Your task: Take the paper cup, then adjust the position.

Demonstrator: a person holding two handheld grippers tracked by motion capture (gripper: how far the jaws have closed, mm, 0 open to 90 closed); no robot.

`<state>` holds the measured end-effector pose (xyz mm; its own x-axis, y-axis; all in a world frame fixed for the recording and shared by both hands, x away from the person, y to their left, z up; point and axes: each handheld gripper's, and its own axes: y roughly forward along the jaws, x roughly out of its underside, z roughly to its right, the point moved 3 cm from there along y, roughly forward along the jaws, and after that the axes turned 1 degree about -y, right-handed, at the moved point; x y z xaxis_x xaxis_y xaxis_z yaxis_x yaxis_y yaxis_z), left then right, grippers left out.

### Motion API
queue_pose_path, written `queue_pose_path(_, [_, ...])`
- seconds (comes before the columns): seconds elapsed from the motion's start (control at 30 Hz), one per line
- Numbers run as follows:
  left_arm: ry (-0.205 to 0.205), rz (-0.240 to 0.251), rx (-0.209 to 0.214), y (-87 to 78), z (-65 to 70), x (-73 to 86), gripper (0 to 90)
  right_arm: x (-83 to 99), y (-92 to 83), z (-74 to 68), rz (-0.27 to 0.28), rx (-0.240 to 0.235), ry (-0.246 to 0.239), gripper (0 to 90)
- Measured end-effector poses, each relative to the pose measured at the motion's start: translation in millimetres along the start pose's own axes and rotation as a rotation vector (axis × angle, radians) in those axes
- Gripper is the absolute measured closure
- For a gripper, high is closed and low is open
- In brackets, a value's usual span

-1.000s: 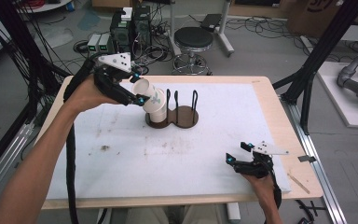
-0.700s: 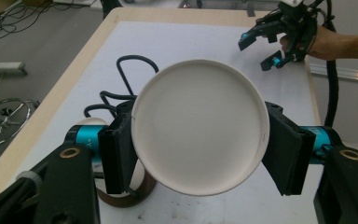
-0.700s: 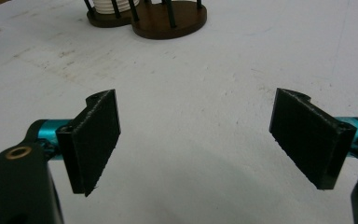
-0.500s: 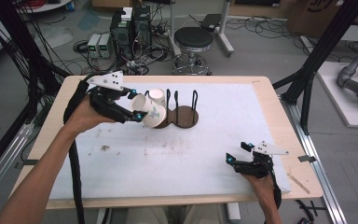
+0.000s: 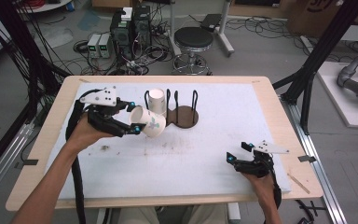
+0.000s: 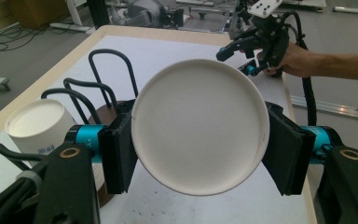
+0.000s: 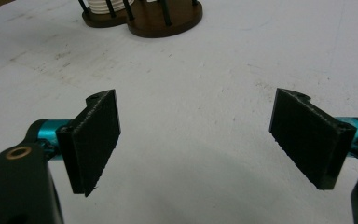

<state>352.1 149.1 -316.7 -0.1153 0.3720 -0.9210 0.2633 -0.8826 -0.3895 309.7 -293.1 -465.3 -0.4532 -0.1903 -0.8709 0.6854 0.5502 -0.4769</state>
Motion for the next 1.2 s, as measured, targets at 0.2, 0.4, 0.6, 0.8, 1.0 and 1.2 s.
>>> queue_pose_path(0.2, [-0.014,0.074,0.007,-1.0,11.5,15.7,35.2,0.0,0.1,-0.6,0.002,0.001,-0.006,16.5])
queue_pose_path(0.4, [-0.005,0.150,0.012,-1.6,24.0,23.4,35.2,0.1,-0.6,-1.7,0.011,0.010,-0.017,16.5])
queue_pose_path(0.6, [-0.011,0.192,0.016,-0.3,29.3,32.3,35.2,0.2,-0.7,-2.6,0.007,0.016,-0.020,16.5])
queue_pose_path(0.8, [-0.029,0.209,0.025,6.2,29.1,43.4,35.2,0.2,-0.7,-3.0,0.006,0.020,-0.020,16.5])
queue_pose_path(1.0, [-0.033,0.195,0.029,12.6,25.4,47.8,35.1,0.3,-1.0,-3.0,0.012,0.023,-0.030,16.5])
queue_pose_path(1.2, [-0.033,0.190,0.038,16.1,25.1,47.8,35.1,0.2,-0.6,-2.9,0.008,0.014,-0.028,16.5])
